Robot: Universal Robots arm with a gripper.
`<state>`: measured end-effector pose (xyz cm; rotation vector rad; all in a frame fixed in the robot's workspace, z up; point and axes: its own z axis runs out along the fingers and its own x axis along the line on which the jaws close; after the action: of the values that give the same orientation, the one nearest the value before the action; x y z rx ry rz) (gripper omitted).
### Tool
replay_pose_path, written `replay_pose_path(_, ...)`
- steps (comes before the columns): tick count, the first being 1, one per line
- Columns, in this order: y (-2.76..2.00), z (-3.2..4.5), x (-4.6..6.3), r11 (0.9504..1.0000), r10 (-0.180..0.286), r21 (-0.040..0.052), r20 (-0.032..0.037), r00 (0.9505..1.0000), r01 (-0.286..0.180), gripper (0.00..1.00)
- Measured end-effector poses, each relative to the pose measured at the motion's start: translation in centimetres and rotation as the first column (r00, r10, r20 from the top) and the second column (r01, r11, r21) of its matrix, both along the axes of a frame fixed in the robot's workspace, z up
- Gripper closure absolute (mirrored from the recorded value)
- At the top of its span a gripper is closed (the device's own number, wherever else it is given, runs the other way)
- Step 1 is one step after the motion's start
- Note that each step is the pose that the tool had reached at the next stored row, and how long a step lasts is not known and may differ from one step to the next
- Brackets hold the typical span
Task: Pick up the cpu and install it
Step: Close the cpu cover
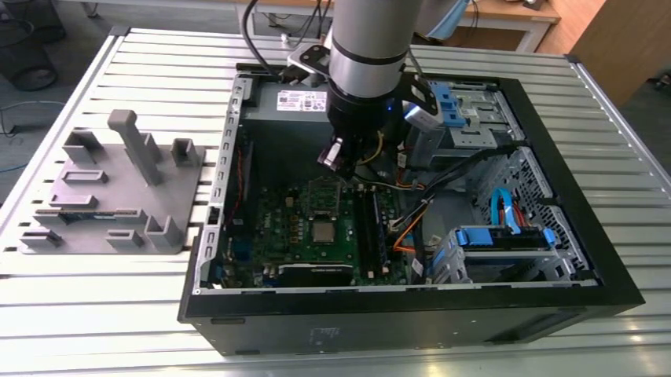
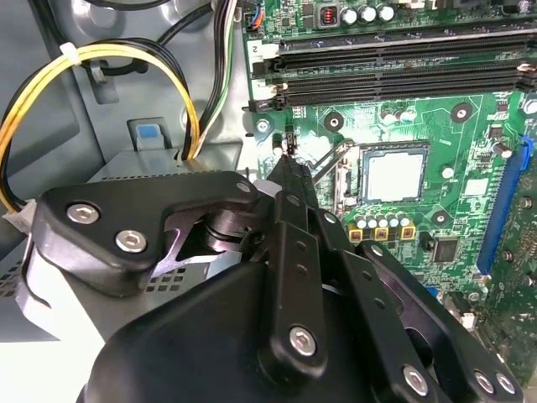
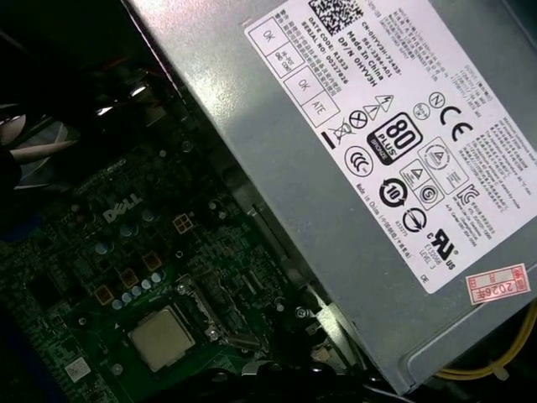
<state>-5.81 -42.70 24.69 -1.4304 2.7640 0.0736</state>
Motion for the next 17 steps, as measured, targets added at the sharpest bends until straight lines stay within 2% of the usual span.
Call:
replay_pose_path(8, -0.11, 0.08, 0.00, 0.9998, 0.021, 0.0076, 0.0002, 0.9998, -0.021, 0.89)
replay_pose_path(17, -0.50, 0.09, 0.00, 0.9993, 0.037, 0.0082, 0.0002, 0.9993, -0.037, 0.89)
